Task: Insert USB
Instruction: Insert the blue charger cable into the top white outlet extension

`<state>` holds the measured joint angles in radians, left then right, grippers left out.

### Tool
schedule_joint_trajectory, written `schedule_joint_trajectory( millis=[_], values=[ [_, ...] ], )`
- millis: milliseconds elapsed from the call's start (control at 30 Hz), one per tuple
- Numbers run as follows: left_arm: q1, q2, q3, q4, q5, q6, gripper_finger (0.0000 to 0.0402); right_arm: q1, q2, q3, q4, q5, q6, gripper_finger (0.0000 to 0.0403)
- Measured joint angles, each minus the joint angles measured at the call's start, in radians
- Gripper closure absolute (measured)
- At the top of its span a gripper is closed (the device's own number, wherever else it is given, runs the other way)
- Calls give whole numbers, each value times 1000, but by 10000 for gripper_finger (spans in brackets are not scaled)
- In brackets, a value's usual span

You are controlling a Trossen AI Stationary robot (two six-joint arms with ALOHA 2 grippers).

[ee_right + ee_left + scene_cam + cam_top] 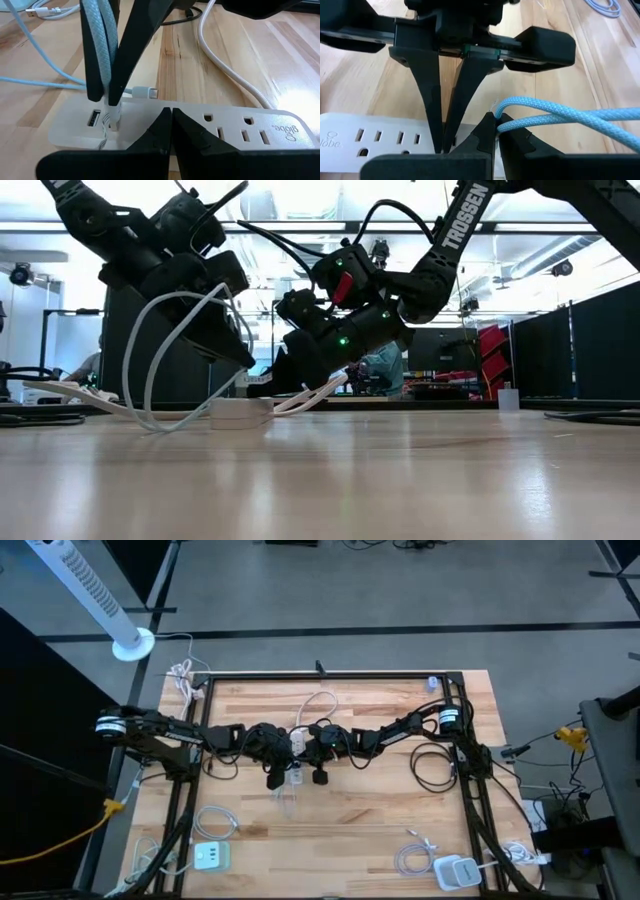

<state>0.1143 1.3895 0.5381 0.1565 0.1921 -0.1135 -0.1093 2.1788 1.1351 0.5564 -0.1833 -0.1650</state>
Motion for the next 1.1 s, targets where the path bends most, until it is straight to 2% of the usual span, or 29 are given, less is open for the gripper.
schedule_joint_trajectory(
  millis=[1100],
  values=[
    [-3, -23, -2, -52, 35, 21, 401, 0, 0, 0, 0, 0, 1, 403]
  ],
)
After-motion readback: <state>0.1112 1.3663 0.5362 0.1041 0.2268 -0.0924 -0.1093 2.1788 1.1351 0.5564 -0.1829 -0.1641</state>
